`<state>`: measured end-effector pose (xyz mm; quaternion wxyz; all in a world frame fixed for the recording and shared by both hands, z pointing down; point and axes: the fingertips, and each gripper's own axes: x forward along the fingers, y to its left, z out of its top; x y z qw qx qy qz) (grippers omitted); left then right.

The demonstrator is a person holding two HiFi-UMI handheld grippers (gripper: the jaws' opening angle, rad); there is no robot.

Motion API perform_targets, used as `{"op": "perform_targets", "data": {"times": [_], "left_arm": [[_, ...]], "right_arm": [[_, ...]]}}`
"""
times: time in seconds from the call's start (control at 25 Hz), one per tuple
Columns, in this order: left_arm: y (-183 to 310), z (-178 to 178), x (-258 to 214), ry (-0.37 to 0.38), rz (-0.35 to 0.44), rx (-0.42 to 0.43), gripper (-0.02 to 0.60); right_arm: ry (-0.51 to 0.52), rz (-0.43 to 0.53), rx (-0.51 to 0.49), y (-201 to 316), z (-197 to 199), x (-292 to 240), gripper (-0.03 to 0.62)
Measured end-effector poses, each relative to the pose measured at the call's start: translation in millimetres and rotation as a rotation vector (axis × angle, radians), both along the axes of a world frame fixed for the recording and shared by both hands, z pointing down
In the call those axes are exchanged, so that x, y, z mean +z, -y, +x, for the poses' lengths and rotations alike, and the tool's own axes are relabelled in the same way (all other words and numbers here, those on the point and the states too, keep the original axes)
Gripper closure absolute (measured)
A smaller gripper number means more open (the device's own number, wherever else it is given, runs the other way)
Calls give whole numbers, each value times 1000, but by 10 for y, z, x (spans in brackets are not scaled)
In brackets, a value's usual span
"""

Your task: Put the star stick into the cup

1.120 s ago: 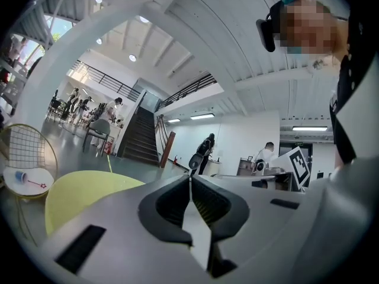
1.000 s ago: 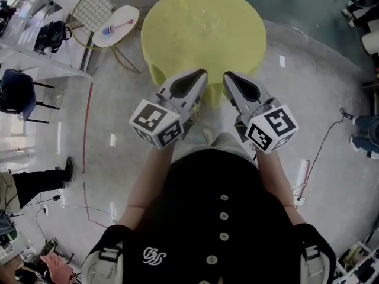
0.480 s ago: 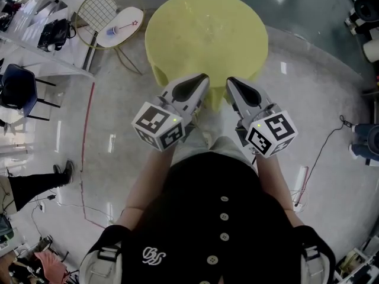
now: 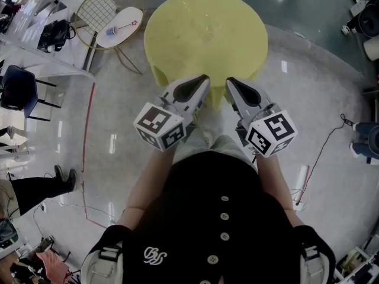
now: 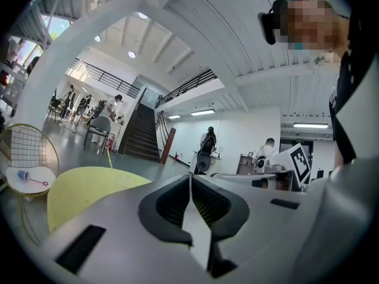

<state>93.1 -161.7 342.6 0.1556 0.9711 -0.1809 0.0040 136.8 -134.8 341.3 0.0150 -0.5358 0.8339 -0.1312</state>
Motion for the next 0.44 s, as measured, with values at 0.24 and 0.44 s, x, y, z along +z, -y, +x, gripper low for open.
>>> {"op": "perform_targets", "data": {"times": [0.24,0.44], "left_arm": [[53,-4,16,3,-5,-13,560],[65,2,-18,0,-8,-19,560]], "right_arm": [[0,-9,9,22,23,22,591],[5,-24,14,44,61,47,591]]}}
